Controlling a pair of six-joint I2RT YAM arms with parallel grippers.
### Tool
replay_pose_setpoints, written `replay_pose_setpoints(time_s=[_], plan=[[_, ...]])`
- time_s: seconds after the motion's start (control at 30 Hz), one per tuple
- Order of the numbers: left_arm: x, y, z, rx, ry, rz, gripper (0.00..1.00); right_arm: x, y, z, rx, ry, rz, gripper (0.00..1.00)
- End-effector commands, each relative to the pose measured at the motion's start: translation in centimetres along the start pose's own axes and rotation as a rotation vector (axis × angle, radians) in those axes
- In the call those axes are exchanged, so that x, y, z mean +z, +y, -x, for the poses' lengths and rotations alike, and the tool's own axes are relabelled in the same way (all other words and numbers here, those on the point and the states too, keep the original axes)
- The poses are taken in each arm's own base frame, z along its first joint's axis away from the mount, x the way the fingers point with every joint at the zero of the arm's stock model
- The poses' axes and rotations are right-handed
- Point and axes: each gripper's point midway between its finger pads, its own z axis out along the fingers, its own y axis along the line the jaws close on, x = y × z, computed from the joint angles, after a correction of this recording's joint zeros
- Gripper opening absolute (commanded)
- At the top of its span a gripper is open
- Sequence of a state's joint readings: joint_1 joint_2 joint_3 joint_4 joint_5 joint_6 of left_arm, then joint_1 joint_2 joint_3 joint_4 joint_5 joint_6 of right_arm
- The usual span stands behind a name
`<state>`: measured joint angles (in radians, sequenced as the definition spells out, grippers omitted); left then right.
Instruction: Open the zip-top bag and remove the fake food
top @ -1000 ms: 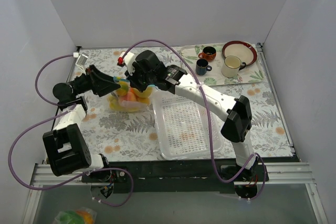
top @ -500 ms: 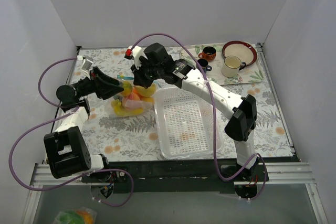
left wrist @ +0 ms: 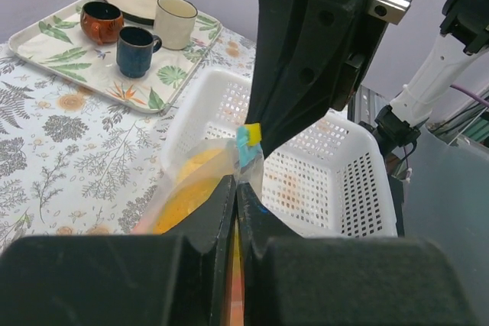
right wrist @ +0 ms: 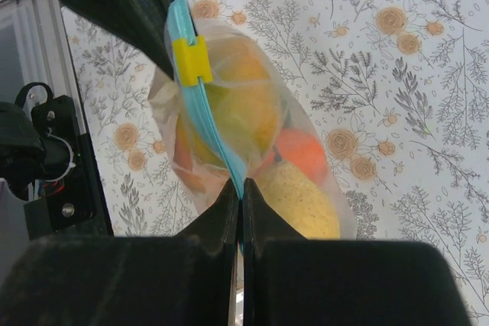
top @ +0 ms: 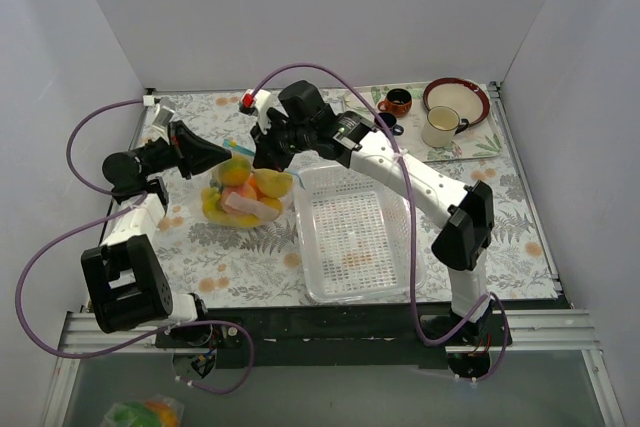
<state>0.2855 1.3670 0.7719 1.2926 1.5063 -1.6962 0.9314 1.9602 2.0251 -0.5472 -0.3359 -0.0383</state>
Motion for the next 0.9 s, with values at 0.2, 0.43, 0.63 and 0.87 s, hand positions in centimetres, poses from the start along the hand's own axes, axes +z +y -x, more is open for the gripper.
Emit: replay_pose_setpoints(time_s=[0.2, 0.43, 0.63, 0.87], plan=[[-1.7, -3.4, -1.5, 0.572, 0.267, -0.079, 0.00, -7.3, 6.1, 4.8, -0.247, -0.276, 0.184, 0.78], [-1.5, -4.8, -1.4, 0.590, 0.267, -0.088, 0.00, -6.9, 6.0, 6.3, -0.297, -0.333, 0.190, 0.77], [-0.8, -5.8, -2.2, 0.571, 0.270, -0.133, 0.00, -5.9, 5.7, 7.7, -0.337, -0.364, 0.201, 0.71], [-0.2, -6.6, -2.6, 0.561, 0.271, -0.171, 0.00, -5.7, 5.6, 8.4, -0.368, -0.367, 0.202, 0.65]])
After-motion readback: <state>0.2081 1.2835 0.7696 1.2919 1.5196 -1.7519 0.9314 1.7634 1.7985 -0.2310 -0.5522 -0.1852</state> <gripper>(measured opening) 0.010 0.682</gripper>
